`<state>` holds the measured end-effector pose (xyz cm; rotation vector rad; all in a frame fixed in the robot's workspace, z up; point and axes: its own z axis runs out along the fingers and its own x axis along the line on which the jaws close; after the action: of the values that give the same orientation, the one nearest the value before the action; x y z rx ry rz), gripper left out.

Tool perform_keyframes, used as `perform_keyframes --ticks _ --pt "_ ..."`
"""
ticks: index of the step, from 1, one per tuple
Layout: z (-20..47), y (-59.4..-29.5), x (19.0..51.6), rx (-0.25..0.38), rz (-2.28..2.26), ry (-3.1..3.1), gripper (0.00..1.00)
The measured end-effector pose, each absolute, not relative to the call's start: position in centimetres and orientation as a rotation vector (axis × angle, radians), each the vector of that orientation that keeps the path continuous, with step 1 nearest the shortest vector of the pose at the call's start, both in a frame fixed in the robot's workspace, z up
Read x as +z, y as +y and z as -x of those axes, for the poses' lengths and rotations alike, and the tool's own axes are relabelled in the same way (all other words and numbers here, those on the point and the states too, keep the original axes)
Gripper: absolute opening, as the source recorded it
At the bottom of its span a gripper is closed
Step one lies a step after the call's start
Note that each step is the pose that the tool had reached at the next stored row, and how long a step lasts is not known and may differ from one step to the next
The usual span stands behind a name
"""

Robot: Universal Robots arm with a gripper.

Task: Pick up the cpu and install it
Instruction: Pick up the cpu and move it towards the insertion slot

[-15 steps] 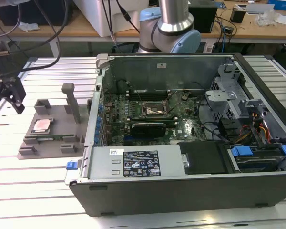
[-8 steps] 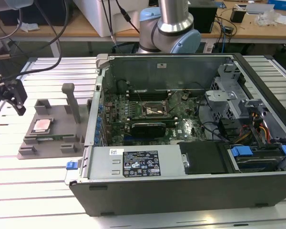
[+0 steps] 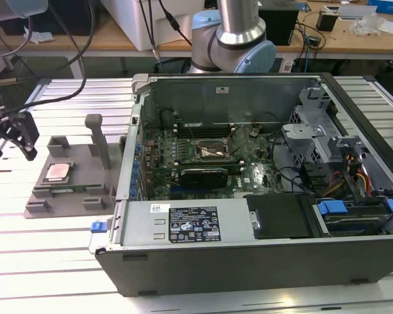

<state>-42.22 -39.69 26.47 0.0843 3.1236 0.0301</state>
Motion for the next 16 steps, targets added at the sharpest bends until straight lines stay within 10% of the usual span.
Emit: perform_keyframes --ticks 16 --pt "41.9 -39.7 25.0 0.030 -0.084 3.124 0.72"
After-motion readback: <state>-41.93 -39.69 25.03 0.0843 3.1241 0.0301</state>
